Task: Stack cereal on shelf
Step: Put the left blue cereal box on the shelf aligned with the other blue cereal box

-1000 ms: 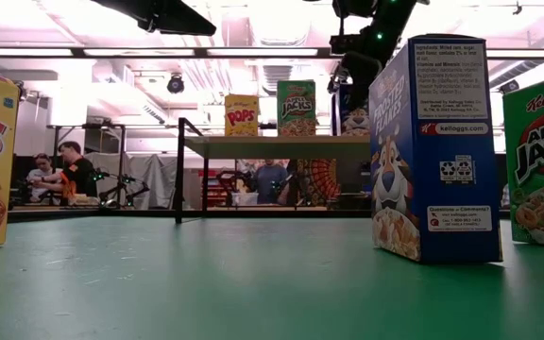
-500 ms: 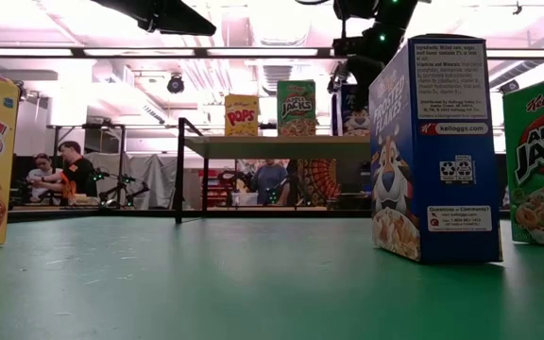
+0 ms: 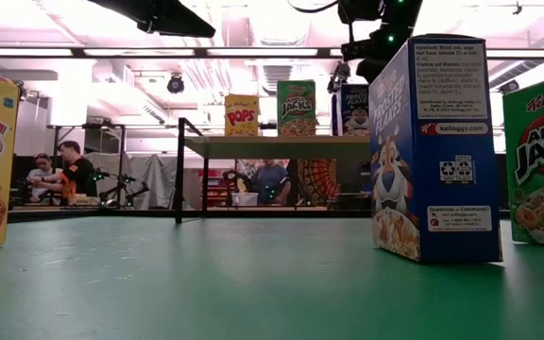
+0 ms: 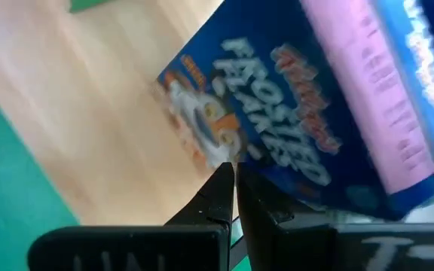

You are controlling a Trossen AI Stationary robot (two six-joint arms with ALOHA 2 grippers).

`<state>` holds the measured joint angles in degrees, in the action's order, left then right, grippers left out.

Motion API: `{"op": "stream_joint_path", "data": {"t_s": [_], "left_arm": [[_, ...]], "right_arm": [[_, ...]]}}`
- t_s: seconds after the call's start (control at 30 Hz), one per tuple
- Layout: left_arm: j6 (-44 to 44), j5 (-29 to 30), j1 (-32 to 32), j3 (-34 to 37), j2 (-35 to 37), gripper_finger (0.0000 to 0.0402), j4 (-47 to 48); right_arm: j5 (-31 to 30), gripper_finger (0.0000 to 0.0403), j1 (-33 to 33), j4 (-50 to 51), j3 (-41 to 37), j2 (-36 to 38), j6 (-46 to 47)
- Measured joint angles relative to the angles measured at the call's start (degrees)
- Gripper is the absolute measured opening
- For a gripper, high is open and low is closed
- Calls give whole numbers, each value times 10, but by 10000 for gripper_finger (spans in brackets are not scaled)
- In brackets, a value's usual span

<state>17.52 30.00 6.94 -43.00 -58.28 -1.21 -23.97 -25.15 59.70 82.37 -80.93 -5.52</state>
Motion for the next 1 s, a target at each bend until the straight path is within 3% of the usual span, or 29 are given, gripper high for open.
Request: {"op": "stream_joint_path", "data": {"t_s": [0.2, 0.57, 1.0], "left_arm": [[0, 0, 0, 0, 0, 133, 0], [0, 0, 0, 0, 0, 133, 9], [4, 0, 0, 0, 0, 133, 8]], "right_arm": [[0, 9, -1, -23, -1, -1, -15], [-1, 9, -7, 72, -1, 36, 29], [-11, 9, -47, -18, -1, 39, -33]]}}
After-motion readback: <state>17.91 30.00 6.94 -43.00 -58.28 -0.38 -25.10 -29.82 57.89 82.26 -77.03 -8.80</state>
